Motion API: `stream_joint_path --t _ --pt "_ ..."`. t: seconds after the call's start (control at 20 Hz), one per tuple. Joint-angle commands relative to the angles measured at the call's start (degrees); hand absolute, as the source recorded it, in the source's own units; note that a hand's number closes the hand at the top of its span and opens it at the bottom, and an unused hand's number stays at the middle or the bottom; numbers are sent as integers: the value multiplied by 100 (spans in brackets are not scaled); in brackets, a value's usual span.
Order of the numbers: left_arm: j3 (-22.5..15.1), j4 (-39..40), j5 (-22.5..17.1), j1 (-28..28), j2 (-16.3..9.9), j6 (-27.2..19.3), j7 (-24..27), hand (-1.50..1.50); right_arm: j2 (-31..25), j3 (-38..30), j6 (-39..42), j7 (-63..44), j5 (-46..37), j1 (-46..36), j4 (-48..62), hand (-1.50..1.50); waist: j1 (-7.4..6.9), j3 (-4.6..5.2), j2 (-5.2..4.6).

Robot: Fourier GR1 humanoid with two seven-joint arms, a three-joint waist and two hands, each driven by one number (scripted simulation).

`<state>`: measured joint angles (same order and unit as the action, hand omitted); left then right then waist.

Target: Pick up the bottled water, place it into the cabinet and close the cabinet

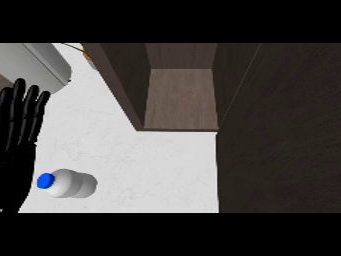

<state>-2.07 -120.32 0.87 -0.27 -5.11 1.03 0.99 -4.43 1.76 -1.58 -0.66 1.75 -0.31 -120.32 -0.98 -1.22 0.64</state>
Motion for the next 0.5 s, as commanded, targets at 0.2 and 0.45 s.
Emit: stream_joint_path --t 0.2,0.45 --pt "1150 -1010 -1201 1237 -311 462 138 -150 113 260 179 415 -34 835 -699 -150 56 124 -39" --pt "993 -1310 -1957 2396 38 471 -845 -150 -13 524 290 -1156 534 1423 -1146 -150 -27 126 -3"
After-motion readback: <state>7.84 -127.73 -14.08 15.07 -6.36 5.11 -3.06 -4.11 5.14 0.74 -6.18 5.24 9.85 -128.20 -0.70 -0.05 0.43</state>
